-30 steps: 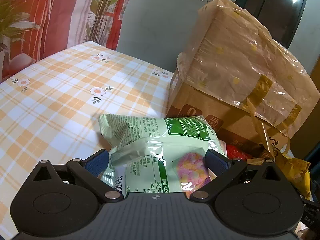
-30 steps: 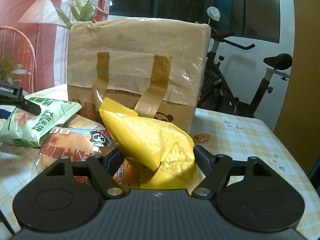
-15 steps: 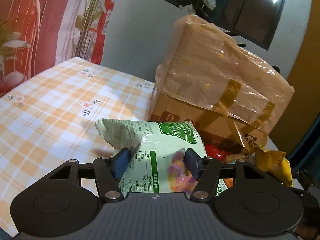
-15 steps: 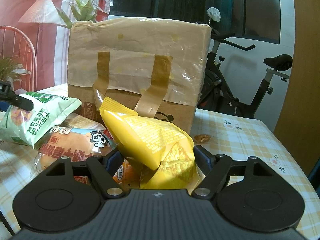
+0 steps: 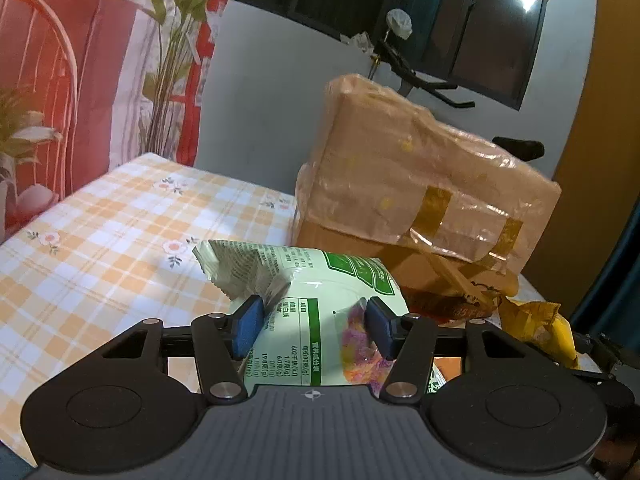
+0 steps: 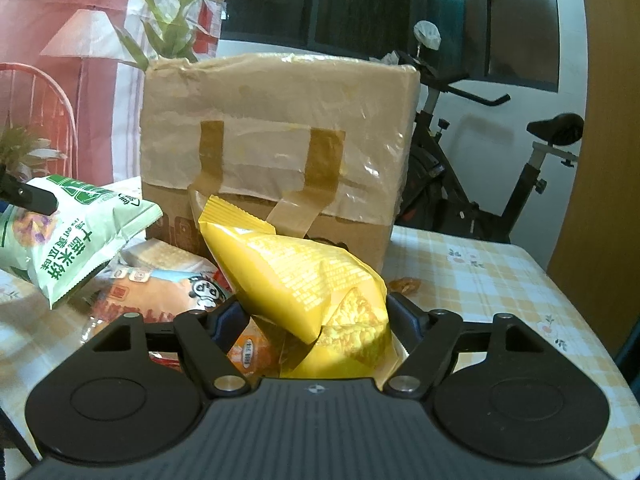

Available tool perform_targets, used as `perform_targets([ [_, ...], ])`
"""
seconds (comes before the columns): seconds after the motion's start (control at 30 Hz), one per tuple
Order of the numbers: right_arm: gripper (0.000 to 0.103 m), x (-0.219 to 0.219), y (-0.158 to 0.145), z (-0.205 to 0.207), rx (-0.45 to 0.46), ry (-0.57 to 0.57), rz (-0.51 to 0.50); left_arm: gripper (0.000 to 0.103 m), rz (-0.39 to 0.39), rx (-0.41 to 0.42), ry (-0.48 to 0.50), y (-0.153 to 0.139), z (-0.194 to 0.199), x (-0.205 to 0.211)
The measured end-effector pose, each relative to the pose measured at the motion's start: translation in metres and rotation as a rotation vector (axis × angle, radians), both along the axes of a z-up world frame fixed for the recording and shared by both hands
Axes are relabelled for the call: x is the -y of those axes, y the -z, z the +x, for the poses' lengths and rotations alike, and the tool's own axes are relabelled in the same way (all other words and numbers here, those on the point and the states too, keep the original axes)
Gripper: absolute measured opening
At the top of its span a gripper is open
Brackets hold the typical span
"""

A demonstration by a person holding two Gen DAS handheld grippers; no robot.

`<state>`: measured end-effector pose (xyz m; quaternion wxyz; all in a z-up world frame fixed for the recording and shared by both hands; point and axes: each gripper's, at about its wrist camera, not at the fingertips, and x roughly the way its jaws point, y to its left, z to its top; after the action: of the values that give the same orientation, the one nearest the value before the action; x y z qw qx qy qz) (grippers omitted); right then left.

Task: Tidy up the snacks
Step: 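Lift both bags and carry them over the paper bag opening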

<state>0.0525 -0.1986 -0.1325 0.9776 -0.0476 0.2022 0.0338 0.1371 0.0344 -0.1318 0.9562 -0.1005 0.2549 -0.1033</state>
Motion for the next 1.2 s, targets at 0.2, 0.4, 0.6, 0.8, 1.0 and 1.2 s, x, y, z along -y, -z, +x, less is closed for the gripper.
perform_targets([
  [0.2, 0.076, -0.004, -0.01, -0.01, 0.031, -0.018, 0.0, 0.059, 0.0, 0.037, -0.008, -0.01, -0.012, 0.0],
  [0.4, 0.076, -0.001, -0.014, -0.015, 0.013, 0.012, 0.014, 0.059, -0.008, 0.044, -0.034, -0.018, -0.02, -0.004],
  [0.6, 0.076, 0.009, -0.015, -0.019, -0.017, 0.09, 0.024, 0.059, -0.014, 0.066, -0.05, -0.023, -0.029, -0.008],
  [0.8, 0.076, 0.017, -0.024, -0.025, 0.022, 0.124, 0.058, 0.059, -0.019, 0.077, -0.059, -0.026, -0.03, -0.011],
  [1.0, 0.076, 0.018, -0.047, -0.024, 0.089, 0.115, 0.047, 0.059, -0.001, 0.164, -0.058, -0.05, -0.023, -0.011],
  [1.2, 0.076, 0.025, -0.093, -0.015, 0.189, 0.087, 0.054, 0.059, -0.008, 0.277, -0.032, -0.093, -0.009, -0.005],
])
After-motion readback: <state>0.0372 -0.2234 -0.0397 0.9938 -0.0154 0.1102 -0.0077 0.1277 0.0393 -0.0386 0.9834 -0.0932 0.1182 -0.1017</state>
